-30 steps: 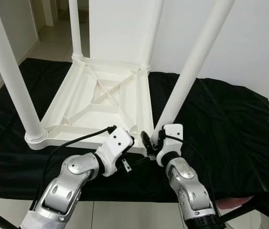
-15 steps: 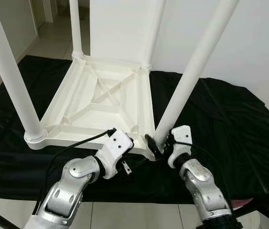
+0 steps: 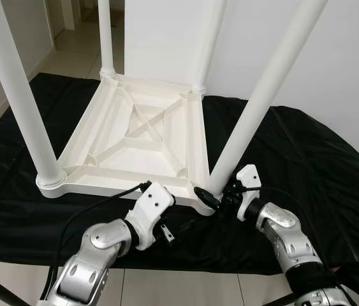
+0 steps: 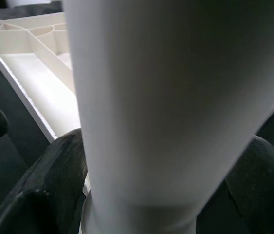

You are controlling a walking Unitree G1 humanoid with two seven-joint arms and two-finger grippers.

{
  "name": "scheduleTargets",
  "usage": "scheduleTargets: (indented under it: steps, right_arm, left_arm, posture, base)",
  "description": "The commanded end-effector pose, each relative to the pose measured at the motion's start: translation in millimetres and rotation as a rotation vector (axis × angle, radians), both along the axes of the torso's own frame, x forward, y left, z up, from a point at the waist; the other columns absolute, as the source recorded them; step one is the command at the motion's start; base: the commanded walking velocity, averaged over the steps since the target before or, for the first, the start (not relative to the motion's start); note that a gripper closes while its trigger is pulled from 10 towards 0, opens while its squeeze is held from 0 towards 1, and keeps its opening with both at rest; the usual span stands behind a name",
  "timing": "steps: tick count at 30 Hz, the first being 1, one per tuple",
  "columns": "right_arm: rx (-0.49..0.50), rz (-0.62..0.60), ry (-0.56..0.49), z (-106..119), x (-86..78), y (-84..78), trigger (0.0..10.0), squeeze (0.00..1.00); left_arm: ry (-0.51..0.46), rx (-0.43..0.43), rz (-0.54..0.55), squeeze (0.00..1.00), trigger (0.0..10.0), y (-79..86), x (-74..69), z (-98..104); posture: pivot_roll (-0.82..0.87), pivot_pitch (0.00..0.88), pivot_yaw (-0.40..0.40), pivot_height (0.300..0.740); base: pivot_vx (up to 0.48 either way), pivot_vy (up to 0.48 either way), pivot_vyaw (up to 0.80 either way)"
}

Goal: Building children table

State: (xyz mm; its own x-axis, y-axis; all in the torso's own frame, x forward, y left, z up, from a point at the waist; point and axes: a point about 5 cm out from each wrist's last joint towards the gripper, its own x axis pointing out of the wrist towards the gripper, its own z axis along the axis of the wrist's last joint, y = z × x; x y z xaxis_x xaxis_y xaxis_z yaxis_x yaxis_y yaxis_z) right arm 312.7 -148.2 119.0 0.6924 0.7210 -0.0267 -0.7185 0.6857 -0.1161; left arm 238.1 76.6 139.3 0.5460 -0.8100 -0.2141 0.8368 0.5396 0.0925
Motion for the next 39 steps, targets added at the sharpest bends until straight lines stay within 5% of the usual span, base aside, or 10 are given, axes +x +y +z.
scheduleTargets:
  steps: [1,10,11,14,15,35,36,37,39]
  right_arm:
    - [-0.024,0.018,0.004,-3.2,2.5,-4.6,10.0,0.0]
    - [-0.037,0.075,0.008,-7.1,4.7,0.1,10.0,0.0]
    - [-0.033,0.077,0.007,-8.1,5.0,0.4,7.6,0.0]
    - [-0.027,0.077,0.009,-9.4,5.0,1.2,7.6,0.0]
    - [-0.014,0.074,0.009,-10.9,4.8,1.8,0.0,0.0]
    - [0.164,-0.124,0.04,-9.0,5.1,6.2,0.0,0.0]
    - [0.158,-0.164,0.034,-8.4,4.3,7.3,4.5,0.0]
    - [0.146,-0.237,0.031,-9.5,3.1,9.4,10.0,0.0]
    - [0.155,-0.346,0.044,-11.5,-0.1,14.6,10.0,0.0]
  left_arm:
    - [0.024,-0.003,-0.015,0.0,10.0,-3.7,-3.7,-1.4]
    - [0.034,-0.004,-0.01,0.0,10.0,-1.4,-3.3,-0.8]
    - [0.035,-0.004,-0.011,0.0,10.0,-1.5,-3.6,-0.7]
    - [0.031,-0.002,-0.012,0.0,10.0,-1.8,-3.6,-0.2]
    - [0.027,-0.001,-0.01,0.0,10.0,-2.4,-3.3,0.4]
    - [-0.044,0.02,0.021,0.0,10.0,-4.6,16.2,7.2]
    - [-0.047,0.016,0.027,0.0,10.0,-5.3,17.4,7.7]
    - [-0.046,0.006,0.039,0.0,10.0,-6.3,19.0,8.6]
    - [-0.042,-0.011,0.053,0.0,10.0,-8.1,20.5,9.1]
  posture:
    - [0.05,0.0,-0.124,0.74]
    - [0.06,0.0,-0.127,0.74]
    - [0.06,0.0,-0.127,0.74]
    - [0.06,0.0,-0.126,0.74]
    - [0.06,0.0,-0.127,0.74]
    - [0.02,0.0,-0.124,0.74]
    - [0.03,0.0,-0.124,0.74]
    - [0.02,0.0,-0.12,0.74]
    - [0.02,0.0,-0.119,0.74]
  base:
    - [0.0,0.0,0.0]
    - [0.0,0.0,0.0]
    - [0.0,0.0,0.0]
    - [0.0,0.0,0.0]
    - [0.0,0.0,0.0]
    - [0.0,0.0,0.0]
    - [0.0,0.0,0.0]
    - [0.0,0.0,0.0]
    - [0.0,0.0,0.0]
